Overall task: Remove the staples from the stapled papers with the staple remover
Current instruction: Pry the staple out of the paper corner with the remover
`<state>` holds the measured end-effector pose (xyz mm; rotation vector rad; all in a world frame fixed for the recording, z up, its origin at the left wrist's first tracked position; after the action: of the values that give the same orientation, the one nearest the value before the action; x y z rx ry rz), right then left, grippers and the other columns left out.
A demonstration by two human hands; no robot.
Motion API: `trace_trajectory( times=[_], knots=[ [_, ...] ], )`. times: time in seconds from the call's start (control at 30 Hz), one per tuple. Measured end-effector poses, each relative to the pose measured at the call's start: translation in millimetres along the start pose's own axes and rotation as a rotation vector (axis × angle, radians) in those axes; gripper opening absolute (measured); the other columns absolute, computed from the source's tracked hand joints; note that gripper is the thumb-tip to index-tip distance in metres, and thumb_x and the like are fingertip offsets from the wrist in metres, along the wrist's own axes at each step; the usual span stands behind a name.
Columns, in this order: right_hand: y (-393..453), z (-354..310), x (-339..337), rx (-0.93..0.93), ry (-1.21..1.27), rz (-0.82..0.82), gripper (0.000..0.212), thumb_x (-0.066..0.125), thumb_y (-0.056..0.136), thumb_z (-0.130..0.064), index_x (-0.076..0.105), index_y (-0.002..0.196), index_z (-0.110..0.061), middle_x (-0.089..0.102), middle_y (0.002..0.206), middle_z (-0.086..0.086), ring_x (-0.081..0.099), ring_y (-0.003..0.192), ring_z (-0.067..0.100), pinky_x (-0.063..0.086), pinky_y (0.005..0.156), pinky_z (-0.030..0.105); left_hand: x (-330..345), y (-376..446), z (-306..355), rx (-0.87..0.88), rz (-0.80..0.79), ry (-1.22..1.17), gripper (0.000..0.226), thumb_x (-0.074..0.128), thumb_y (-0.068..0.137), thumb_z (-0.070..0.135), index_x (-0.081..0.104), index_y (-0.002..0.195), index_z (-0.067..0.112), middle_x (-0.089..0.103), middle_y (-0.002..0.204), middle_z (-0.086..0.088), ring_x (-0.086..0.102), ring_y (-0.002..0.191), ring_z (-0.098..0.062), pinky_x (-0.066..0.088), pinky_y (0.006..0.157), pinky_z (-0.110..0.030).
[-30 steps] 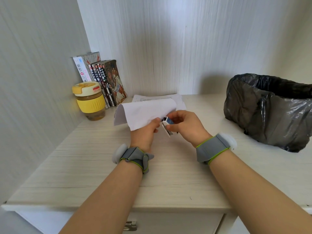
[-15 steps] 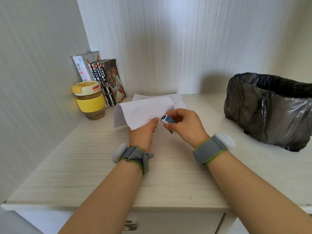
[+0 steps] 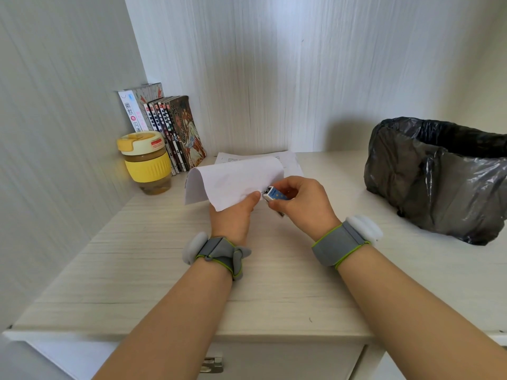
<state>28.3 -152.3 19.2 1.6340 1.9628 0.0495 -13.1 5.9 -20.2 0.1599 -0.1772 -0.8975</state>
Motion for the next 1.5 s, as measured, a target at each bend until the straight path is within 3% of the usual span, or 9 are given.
trace_trajectory(
  times=[0.33, 0.47, 0.67, 0.8, 0.97, 1.2, 1.3, 1.37, 1.5],
  knots=[
    [-2.9, -4.9, 1.6, -0.038, -0.041, 0.015, 0.023, 0.073, 0.071, -0.006, 0.068, 0.093, -0.009, 0.059, 0.076, -0.006, 0.051, 0.062, 0.0, 0.041, 0.058, 0.004, 0.1, 2.8, -4.1, -0.012, -0.007, 0.017, 0.038, 0.072, 0.074, 0.013, 0.061, 0.106, -0.005, 0.061, 0.109, -0.029, 0.056, 0.102, -0.044, 0.045, 0.073, -0.029],
    [-5.3, -10.6, 1.0, -0.077, -0.08, 0.037, 0.022, 0.072, 0.072, -0.006, 0.068, 0.094, -0.006, 0.065, 0.091, 0.008, 0.055, 0.076, 0.015, 0.05, 0.075, 0.03, 0.6, 3.7, -3.8, -0.003, -0.015, 0.025, 0.038, 0.071, 0.074, 0.013, 0.061, 0.105, -0.006, 0.061, 0.108, -0.03, 0.056, 0.101, -0.044, 0.045, 0.068, -0.025],
    [-7.1, -19.9, 2.5, -0.165, -0.198, 0.033, 0.018, 0.069, 0.073, -0.006, 0.067, 0.091, -0.004, 0.062, 0.09, 0.012, 0.051, 0.075, 0.016, 0.047, 0.074, 0.034, 1.4, 4.8, -1.1, 0.01, -0.044, 0.079, 0.04, 0.07, 0.075, 0.011, 0.057, 0.106, -0.011, 0.056, 0.111, -0.036, 0.053, 0.101, -0.048, 0.05, 0.081, -0.042],
    [-7.6, -21.1, 3.3, -0.178, -0.246, 0.032, 0.018, 0.069, 0.073, -0.008, 0.067, 0.09, -0.004, 0.062, 0.089, 0.011, 0.049, 0.074, 0.015, 0.044, 0.071, 0.032, 2.5, 4.6, -0.9, 0.039, -0.074, 0.12, 0.04, 0.067, 0.077, 0.012, 0.054, 0.102, -0.016, 0.054, 0.108, -0.037, 0.052, 0.068, -0.032, 0.041, 0.054, -0.009],
    [-8.5, -17.7, 0.3, -0.105, -0.142, 0.067, 0.019, 0.072, 0.072, -0.009, 0.067, 0.09, -0.003, 0.066, 0.092, 0.014, 0.058, 0.079, 0.023, 0.05, 0.077, 0.039, 3.3, 5.3, -3.7, 0.041, -0.075, 0.101, 0.041, 0.067, 0.078, 0.013, 0.053, 0.101, -0.018, 0.053, 0.109, -0.038, 0.051, 0.097, -0.046, 0.038, 0.052, -0.005],
    [-10.2, -25.2, 3.4, -0.217, -0.301, 0.073, 0.016, 0.068, 0.075, -0.01, 0.065, 0.089, -0.004, 0.059, 0.087, 0.007, 0.051, 0.076, 0.018, 0.042, 0.068, 0.03, 3.7, 6.4, -3.9, 0.019, -0.078, 0.08, 0.041, 0.069, 0.076, 0.014, 0.055, 0.104, -0.014, 0.053, 0.111, -0.038, 0.049, 0.104, -0.05, 0.047, 0.081, -0.046],
    [-8.1, -18.3, -0.8, -0.128, -0.142, 0.097, 0.019, 0.071, 0.073, -0.009, 0.067, 0.09, -0.005, 0.065, 0.089, 0.008, 0.054, 0.075, 0.015, 0.047, 0.072, 0.028, 5.4, 5.9, -1.0, 0.031, -0.085, 0.05, 0.04, 0.069, 0.076, 0.011, 0.054, 0.105, -0.013, 0.052, 0.111, -0.039, 0.05, 0.1, -0.051, 0.047, 0.075, -0.042],
    [-7.4, -14.4, -1.6, -0.086, -0.051, 0.104, 0.02, 0.072, 0.073, -0.01, 0.068, 0.093, -0.005, 0.063, 0.084, 0.002, 0.052, 0.068, 0.007, 0.043, 0.066, 0.016, 4.6, 5.3, -0.1, 0.035, -0.094, 0.011, 0.04, 0.068, 0.077, 0.01, 0.053, 0.104, -0.015, 0.053, 0.098, -0.039, 0.053, 0.075, -0.045, 0.044, 0.062, -0.027],
    [-5.7, -10.3, -1.0, -0.047, 0.065, 0.086, 0.019, 0.071, 0.075, -0.009, 0.068, 0.094, -0.005, 0.056, 0.069, -0.013, 0.05, 0.06, -0.004, 0.04, 0.056, 0.0, 6.0, 5.2, -3.0, 0.007, -0.122, -0.045, 0.009, 0.068, 0.077, 0.009, 0.06, 0.077, 0.006, 0.053, 0.057, 0.007, 0.046, 0.048, -0.004, 0.038, 0.056, -0.023]
  ],
)
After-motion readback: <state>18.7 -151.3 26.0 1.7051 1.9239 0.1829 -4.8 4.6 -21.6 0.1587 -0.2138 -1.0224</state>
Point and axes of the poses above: each hand's wrist, its own y-axis towards the middle knuckle, its own x-axis out of the palm, z = x × y, the point moved 9 cm from there along y, towards the middle knuckle
